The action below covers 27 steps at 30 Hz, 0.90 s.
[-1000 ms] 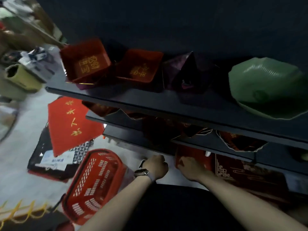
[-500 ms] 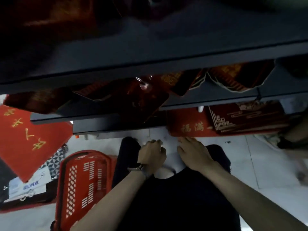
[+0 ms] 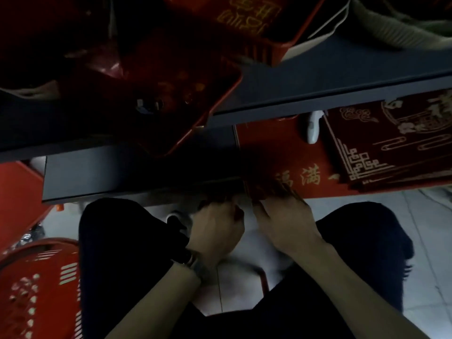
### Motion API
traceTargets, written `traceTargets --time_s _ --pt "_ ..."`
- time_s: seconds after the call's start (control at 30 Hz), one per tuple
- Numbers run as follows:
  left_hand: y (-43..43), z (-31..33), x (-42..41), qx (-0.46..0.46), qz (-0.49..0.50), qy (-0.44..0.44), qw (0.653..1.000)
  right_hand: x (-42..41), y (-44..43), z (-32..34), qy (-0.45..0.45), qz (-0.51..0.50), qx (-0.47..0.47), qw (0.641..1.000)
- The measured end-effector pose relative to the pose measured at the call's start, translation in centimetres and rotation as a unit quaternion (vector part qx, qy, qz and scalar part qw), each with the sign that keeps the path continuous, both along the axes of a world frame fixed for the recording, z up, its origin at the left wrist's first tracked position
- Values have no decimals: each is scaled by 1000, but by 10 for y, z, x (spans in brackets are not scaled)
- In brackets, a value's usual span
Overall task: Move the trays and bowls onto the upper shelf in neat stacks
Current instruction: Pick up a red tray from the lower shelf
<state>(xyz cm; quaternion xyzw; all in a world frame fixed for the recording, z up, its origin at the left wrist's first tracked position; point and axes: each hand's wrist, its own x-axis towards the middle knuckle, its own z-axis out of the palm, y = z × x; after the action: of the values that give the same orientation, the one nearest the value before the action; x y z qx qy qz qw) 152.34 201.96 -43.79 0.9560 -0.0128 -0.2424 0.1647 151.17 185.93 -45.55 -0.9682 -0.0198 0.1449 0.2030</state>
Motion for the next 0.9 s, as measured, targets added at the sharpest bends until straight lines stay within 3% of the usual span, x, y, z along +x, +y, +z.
traceTargets --time_s 0.13,0.4,0.9 --pt "8 -16 -10 -11 -32 -52 998 -11 3 -10 -33 -21 23 999" --pt "22 -4 -38 -32 -39 -170 984 -35 7 3 -98 -31 -23 994" --pt "59 108 -73 -44 -8 -393 918 -53 38 132 -283 49 -9 958"
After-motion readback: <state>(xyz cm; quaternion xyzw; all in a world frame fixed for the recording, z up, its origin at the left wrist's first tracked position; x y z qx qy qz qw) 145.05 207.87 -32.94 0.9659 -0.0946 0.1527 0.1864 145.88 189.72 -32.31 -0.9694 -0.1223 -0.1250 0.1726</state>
